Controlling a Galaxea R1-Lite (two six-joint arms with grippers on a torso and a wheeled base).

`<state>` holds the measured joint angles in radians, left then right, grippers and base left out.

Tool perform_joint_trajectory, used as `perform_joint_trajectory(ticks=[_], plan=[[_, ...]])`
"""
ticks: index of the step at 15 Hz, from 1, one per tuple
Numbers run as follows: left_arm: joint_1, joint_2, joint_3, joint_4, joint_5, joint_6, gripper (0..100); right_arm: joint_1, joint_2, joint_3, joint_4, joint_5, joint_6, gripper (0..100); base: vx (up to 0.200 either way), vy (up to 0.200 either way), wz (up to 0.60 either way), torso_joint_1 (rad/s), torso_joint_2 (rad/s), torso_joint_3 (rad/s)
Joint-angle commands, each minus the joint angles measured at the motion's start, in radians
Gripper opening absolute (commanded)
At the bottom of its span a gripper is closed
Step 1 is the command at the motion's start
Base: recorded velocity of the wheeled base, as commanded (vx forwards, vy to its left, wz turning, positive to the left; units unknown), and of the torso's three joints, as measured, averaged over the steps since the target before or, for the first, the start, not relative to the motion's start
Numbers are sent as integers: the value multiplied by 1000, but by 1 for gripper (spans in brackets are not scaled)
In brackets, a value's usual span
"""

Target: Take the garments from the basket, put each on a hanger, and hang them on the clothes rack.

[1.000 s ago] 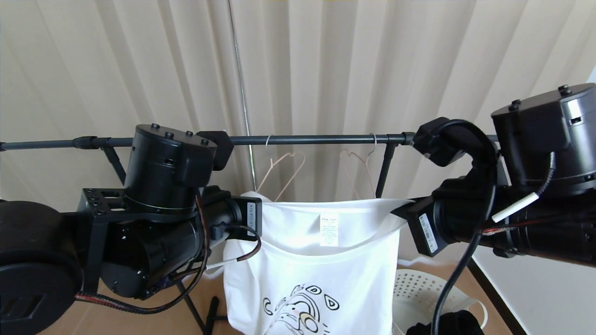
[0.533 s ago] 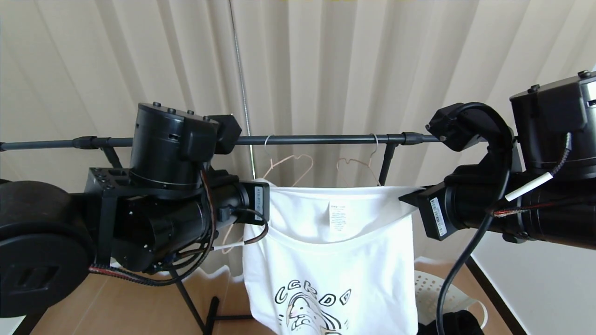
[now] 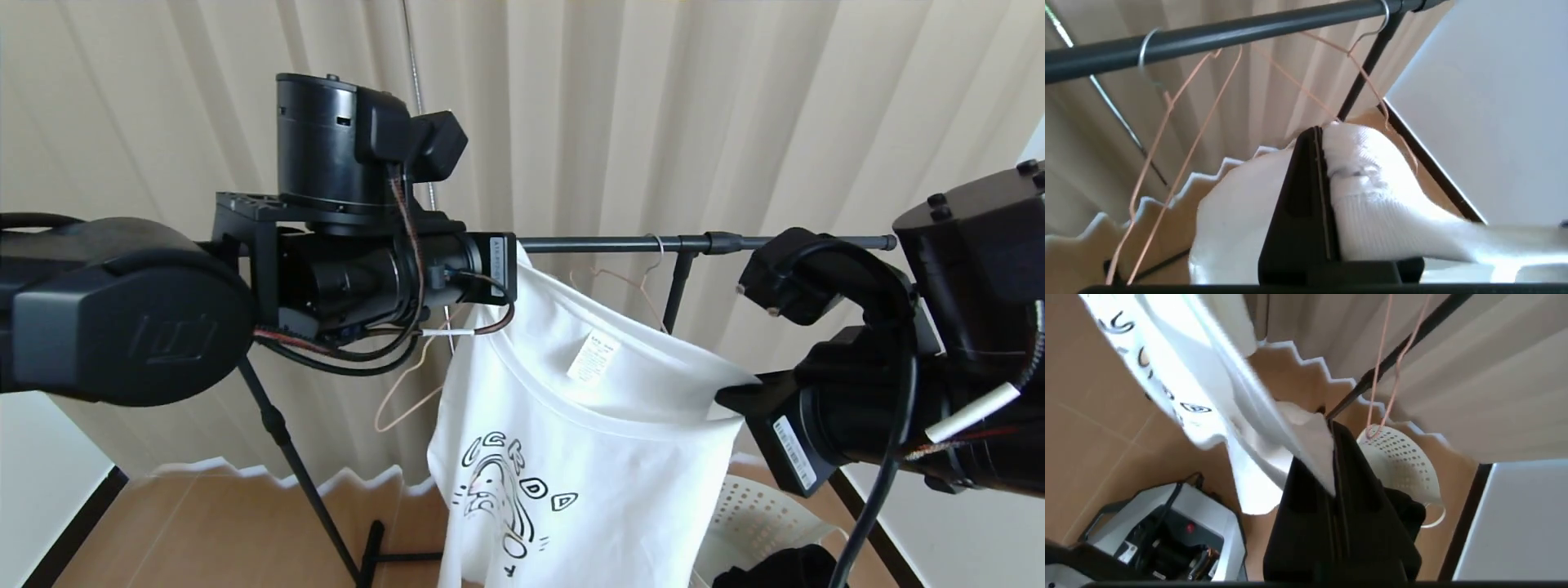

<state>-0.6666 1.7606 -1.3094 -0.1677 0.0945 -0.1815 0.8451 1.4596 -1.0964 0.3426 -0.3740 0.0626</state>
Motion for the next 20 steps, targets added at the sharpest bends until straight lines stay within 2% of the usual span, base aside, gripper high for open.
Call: perform_joint_trajectory(ticks=[1,2,3,4,5,7,9,10,13,15,16,17,18,20], plan=[[7,103,-105,-1,-36,17,0,114,2,0,12,3,6,0,0,0,0,0,0,0],[7,120,-133,-1,-41,20,0,140,8,0,12,4,13,0,0,0,0,0,0,0],[9,152,-191,-1,-55,25,0,189,36,-8,6,4,56,0,0,0,0,0,0,0],[9,163,-209,-1,-62,25,0,200,51,-13,1,4,79,0,0,0,0,0,0,0],[9,180,-238,-1,-85,25,0,226,91,-39,-2,10,137,0,0,0,0,0,0,0],[9,189,-252,-1,-111,25,0,253,131,-74,-4,15,212,0,0,0,0,0,0,0],[1,186,-255,0,-124,23,0,272,188,-138,-48,37,347,0,0,0,0,0,0,0],[-1,183,-255,2,-124,23,0,272,196,-151,-50,53,362,0,0,0,0,0,0,0],[4,152,-248,56,-116,27,0,253,185,-142,-39,50,361,0,0,0,0,0,0,0],[15,131,-249,80,-113,25,0,219,151,-123,-34,44,321,0,0,0,0,0,0,0],[21,95,-251,139,-91,28,0,173,108,-94,-16,33,241,0,0,0,0,0,0,0],[22,89,-251,151,-87,28,0,160,97,-89,-10,30,221,0,0,0,0,0,0,0],[33,57,-246,218,-56,36,0,109,77,-73,9,10,164,0,0,0,0,0,0,0],[38,14,-243,335,5,37,0,42,88,-76,0,-22,141,0,0,0,0,0,0,0]])
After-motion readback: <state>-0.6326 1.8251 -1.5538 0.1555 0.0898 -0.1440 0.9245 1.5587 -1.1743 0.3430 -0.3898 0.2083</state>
